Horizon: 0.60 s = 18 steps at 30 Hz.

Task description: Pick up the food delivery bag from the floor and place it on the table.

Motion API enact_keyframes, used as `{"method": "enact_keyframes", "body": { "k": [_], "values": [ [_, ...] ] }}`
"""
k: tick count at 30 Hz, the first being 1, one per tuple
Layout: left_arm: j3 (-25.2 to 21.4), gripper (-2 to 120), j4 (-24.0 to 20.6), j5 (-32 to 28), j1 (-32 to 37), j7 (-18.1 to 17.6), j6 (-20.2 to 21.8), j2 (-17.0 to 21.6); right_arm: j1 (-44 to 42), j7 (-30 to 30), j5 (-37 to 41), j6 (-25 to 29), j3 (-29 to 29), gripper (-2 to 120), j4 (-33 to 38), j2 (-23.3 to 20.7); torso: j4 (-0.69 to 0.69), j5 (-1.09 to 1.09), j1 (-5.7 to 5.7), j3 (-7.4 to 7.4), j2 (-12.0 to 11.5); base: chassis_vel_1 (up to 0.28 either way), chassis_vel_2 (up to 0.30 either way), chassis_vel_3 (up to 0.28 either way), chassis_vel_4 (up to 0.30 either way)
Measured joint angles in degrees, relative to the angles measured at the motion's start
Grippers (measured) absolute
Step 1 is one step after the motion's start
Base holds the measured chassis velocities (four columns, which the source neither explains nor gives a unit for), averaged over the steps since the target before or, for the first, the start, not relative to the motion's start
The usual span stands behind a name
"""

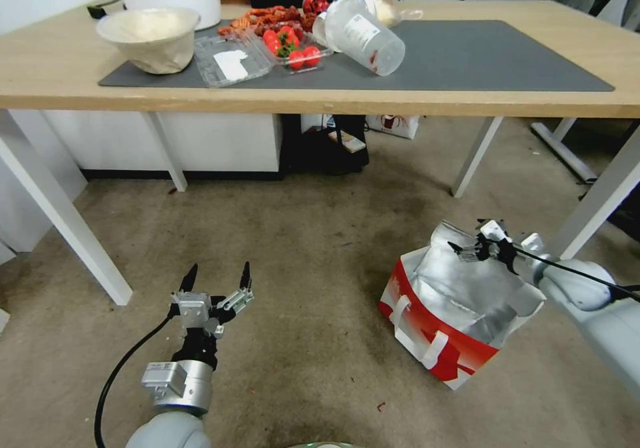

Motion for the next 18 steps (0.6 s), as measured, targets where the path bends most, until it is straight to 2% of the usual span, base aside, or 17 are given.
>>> {"method": "enact_keyframes", "body": {
  "k": [2,6,13,15,18],
  "values": [
    [-0.01,100,0.02,0.01,-0.02,0.00,0.00,0.00,0.30,-0.10,-0.01,-0.06,-0.25,100,-0.23,0.06,0.00,0.00,0.00,0.00,0.00,0.000,0.000,0.000,0.000],
    [0.01,100,0.20,0.28,-0.12,-0.05,-0.01,-0.37,5.18,-1.67,-0.73,-3.64,-4.58,100,-3.22,1.23,0.02,0.01,0.00,0.00,0.00,0.000,0.000,0.000,0.000],
    [0.05,100,0.44,0.55,-0.13,-0.20,-0.17,-0.47,5.62,-3.43,-3.23,-5.73,-5.69,100,-4.50,0.91,-0.01,0.00,0.00,0.00,0.01,0.000,0.000,0.000,0.000],
    [0.09,100,0.44,0.63,-0.11,-0.23,-0.18,-0.52,5.48,-3.47,-3.83,-6.04,-5.67,98,-4.53,0.82,-0.01,-0.01,0.00,-0.01,0.01,0.000,0.000,0.000,0.000],
    [0.24,100,0.45,0.80,-0.07,-0.46,-0.28,-0.69,5.08,-3.51,-3.98,-6.73,-5.75,84,-4.58,0.36,-0.01,0.00,0.00,-0.01,0.01,0.000,0.000,0.000,0.000]
  ]
}}
